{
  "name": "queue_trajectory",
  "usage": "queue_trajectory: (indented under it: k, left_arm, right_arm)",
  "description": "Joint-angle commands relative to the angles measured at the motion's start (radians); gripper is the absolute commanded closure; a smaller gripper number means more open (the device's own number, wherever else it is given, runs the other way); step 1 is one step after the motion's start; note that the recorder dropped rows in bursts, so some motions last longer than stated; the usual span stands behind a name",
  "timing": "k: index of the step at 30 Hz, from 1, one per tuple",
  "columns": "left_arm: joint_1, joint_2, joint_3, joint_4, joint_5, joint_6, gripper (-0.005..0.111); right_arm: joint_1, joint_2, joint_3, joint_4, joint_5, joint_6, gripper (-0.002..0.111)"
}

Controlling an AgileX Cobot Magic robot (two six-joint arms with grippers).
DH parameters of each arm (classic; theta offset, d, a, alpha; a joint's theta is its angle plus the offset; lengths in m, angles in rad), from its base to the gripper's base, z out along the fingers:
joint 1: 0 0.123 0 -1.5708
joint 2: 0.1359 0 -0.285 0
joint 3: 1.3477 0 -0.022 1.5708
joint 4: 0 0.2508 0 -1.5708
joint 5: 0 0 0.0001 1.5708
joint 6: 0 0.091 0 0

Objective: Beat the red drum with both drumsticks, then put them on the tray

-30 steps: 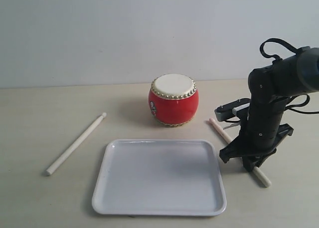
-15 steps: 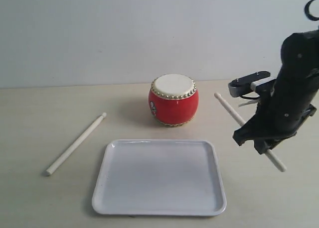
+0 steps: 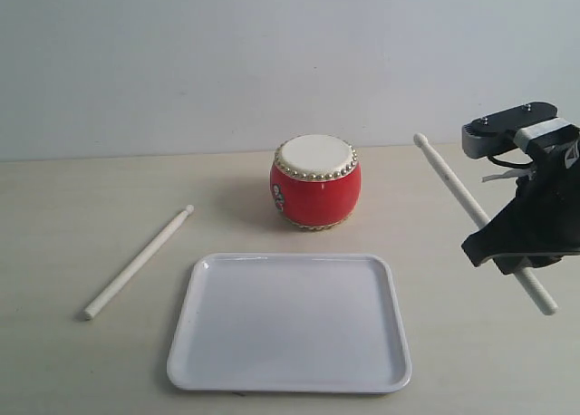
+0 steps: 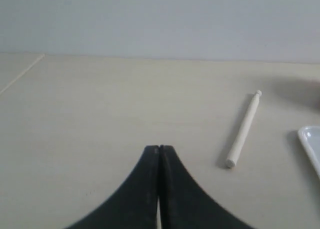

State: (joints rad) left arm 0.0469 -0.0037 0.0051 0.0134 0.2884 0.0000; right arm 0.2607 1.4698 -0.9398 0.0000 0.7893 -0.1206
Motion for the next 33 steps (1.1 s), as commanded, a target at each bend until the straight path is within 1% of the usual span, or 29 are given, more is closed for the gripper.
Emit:
queue_trajectory:
  k: [1, 4, 5, 6, 9, 10, 12, 13, 14, 16, 17, 18, 20, 23, 25, 29, 30, 33]
  left_arm:
    - [0.001, 0.004, -0.005, 0.013, -0.129, 0.027, 0.107]
    - [0.001, 0.004, -0.005, 0.0, -0.15, 0.015, 0.107]
    - [0.001, 0.004, -0.005, -0.038, -0.185, -0.028, 0.107]
    - [0.001, 0.004, -0.005, -0.092, -0.237, -0.121, 0.107]
    - [0.001, 0.004, -0.005, -0.14, -0.288, -0.311, 0.107]
    - [0.001, 0.004, -0.005, -0.14, -0.298, -0.345, 0.107]
    - [0.001, 0.004, -0.005, -0.141, -0.337, -0.349, 0.107]
    - [0.001, 0.004, -0.005, -0.172, -0.365, -0.368, 0.107]
    - [0.001, 0.004, -0.005, -0.201, -0.417, -0.393, 0.107]
    - [0.001, 0.004, -0.005, -0.216, -0.577, -0.46, 0.107]
    - [0.001, 0.004, -0.005, -0.235, -0.598, -0.466, 0.107]
    - [0.001, 0.02, -0.033, -0.284, -0.578, -0.456, 0.107]
    - [0.001, 0.105, -0.103, -0.317, -0.502, -0.415, 0.107]
    - [0.001, 0.319, -0.248, -0.308, -0.403, -0.359, 0.107]
    - [0.001, 0.493, -0.385, -0.281, -0.327, -0.329, 0.107]
    - [0.001, 0.808, -0.684, -0.226, -0.043, -0.195, 0.107]
    - [0.001, 0.901, -0.787, -0.224, 0.062, -0.113, 0.107]
    - [0.001, 1.105, -1.016, -0.203, 0.292, 0.05, 0.107]
  right_arm:
    - [-0.005, -0.007, 0.005, 0.0, -0.003, -0.009, 0.108]
    - [-0.005, -0.007, 0.005, 0.0, -0.018, -0.016, 0.108]
    - [-0.005, -0.007, 0.005, 0.0, -0.031, -0.016, 0.108]
    - [-0.005, -0.007, 0.005, 0.0, -0.038, -0.016, 0.108]
    - [-0.005, -0.007, 0.005, 0.0, -0.041, -0.016, 0.108]
    - [-0.005, -0.007, 0.005, 0.0, -0.041, -0.016, 0.108]
    - [-0.005, -0.007, 0.005, 0.0, -0.038, -0.016, 0.108]
    - [-0.005, -0.007, 0.005, 0.0, -0.037, -0.016, 0.108]
    - [-0.005, -0.007, 0.005, 0.0, -0.037, -0.016, 0.108]
    - [-0.005, -0.007, 0.005, 0.0, -0.045, -0.016, 0.108]
    - [-0.005, -0.007, 0.005, 0.0, -0.054, -0.016, 0.108]
    - [-0.005, -0.007, 0.005, 0.0, -0.06, -0.016, 0.108]
    - [-0.005, -0.007, 0.005, 0.0, -0.072, -0.016, 0.108]
    - [-0.005, -0.007, 0.005, 0.0, -0.083, -0.016, 0.108]
    - [-0.005, -0.007, 0.005, 0.0, -0.085, -0.016, 0.108]
    - [-0.005, -0.007, 0.005, 0.013, -0.088, -0.016, 0.108]
    - [-0.005, -0.007, 0.005, 0.027, -0.088, -0.025, 0.108]
    - [-0.005, -0.007, 0.005, 0.063, -0.09, -0.062, 0.108]
